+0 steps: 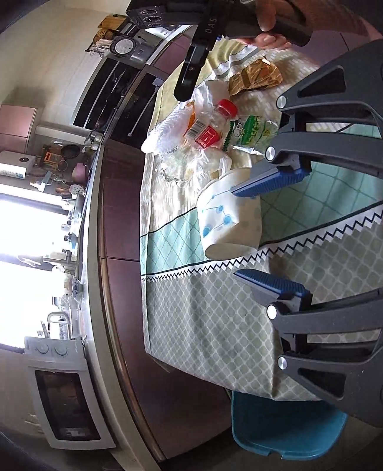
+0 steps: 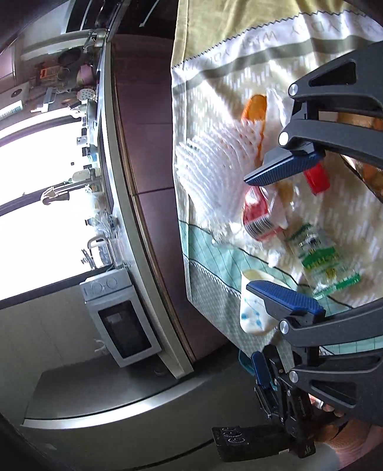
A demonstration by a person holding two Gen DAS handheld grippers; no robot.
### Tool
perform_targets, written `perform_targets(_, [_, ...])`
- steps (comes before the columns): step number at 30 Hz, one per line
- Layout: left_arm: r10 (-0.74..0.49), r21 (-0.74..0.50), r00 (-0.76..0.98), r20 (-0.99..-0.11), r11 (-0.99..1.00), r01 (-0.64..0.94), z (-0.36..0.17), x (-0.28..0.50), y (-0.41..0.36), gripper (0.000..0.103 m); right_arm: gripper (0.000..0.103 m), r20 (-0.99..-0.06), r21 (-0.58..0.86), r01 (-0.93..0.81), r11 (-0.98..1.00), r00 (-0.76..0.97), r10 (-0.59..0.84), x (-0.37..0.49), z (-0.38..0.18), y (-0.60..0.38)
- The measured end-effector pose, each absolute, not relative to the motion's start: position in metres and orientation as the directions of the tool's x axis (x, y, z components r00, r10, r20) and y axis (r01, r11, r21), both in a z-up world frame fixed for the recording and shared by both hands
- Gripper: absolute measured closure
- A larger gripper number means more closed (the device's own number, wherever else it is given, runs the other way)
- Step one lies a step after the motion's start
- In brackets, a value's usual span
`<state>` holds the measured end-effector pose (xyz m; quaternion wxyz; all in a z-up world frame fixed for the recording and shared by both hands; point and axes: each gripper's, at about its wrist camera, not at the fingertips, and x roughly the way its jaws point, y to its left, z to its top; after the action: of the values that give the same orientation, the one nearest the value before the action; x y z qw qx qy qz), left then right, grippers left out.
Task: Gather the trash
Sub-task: 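Grasp the white paper cup with the left gripper while the right grasps a foam net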
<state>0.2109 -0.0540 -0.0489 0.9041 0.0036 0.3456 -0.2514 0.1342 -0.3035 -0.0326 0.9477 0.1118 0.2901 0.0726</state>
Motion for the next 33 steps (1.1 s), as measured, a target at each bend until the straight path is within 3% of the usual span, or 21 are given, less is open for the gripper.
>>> perform_targets(10, [-0.442,-0.183,0.585,-0.68,0.875,0.449,-0.06,0.235,-0.068,0.05,0.027,-0.601,0.253,0.033,0.967,0.789,0.13,0.186,-0.039,-0.348])
perform_targets(12, [-0.448,-0.194,0.571,-0.688,0.872,0.45,-0.061,0.238,-0.07,0.05,0.02,-0.612,0.277,0.035,0.96,0.777,0.149,0.193,-0.041,-0.351])
perform_targets(17, [-0.464,-0.228,0.534,-0.707,0.864,0.449,-0.067,0.246,-0.072,0.053,0.02,-0.634,0.359,0.05,0.932,0.746,0.204,0.207,-0.052,-0.364])
perform_targets(19, [-0.479,-0.249,0.519,-0.708,0.857,0.452,-0.068,0.248,-0.072,0.058,0.026,-0.632,0.383,0.041,0.923,0.741,0.229,0.207,-0.055,-0.365])
perform_targets(24, [-0.498,-0.272,0.493,-0.713,0.845,0.46,-0.071,0.249,-0.074,0.077,0.066,-0.621,0.425,0.029,0.905,0.737,0.268,0.201,-0.061,-0.367])
perform_targets(27, [-0.5,-0.27,0.49,-0.715,0.843,0.465,-0.073,0.247,-0.076,0.082,0.089,-0.612,0.437,0.016,0.899,0.738,0.284,0.199,-0.062,-0.367])
perform_targets(33, [-0.513,-0.285,0.488,-0.706,0.837,0.467,-0.07,0.246,-0.074,0.086,0.092,-0.576,0.466,-0.025,0.885,0.75,0.324,0.189,-0.057,-0.366])
